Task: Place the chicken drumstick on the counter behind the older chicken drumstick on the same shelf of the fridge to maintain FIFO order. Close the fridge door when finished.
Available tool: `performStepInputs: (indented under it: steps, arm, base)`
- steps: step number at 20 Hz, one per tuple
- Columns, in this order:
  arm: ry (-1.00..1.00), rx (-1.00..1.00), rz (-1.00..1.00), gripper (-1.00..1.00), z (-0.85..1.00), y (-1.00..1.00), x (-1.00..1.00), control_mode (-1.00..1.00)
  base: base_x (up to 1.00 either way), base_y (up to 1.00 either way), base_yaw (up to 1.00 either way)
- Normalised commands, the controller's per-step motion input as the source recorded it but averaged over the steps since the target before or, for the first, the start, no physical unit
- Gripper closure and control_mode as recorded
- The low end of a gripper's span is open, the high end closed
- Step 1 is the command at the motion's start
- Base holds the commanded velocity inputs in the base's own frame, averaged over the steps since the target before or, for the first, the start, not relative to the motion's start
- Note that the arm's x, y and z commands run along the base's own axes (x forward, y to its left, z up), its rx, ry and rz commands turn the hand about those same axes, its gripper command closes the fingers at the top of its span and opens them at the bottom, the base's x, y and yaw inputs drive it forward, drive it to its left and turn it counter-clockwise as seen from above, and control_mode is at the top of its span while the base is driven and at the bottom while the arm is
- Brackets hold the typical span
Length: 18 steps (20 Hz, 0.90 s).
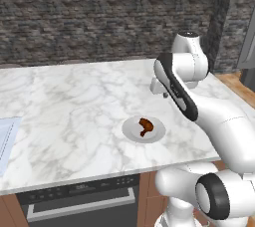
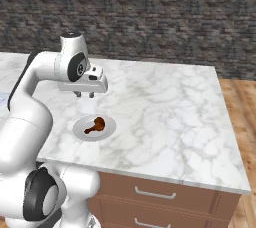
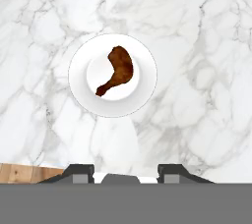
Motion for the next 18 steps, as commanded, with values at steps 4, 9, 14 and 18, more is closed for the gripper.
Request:
performStepInputs:
  steps: [4, 9, 14, 18]
  arm:
    - [-0.03, 0.01, -0.01, -1.0, 0.0, 0.0, -0.27, -1.0]
    - [0.05, -0.11, -0.04, -1.0, -0.47, 0.17, -0.04, -1.0]
    - [0.01, -0.11, -0.2, -1.0, -0.99, 0.32, 0.29, -1.0]
    - [0.02, 0.01, -0.14, -1.0, -0.8, 0.01, 0.27, -1.0]
  base:
    - [0.0, 0.0, 0.0]
    - [0.0, 0.0, 0.0]
    - [0.0, 0.0, 0.0]
    - [0.0, 0.0, 0.0]
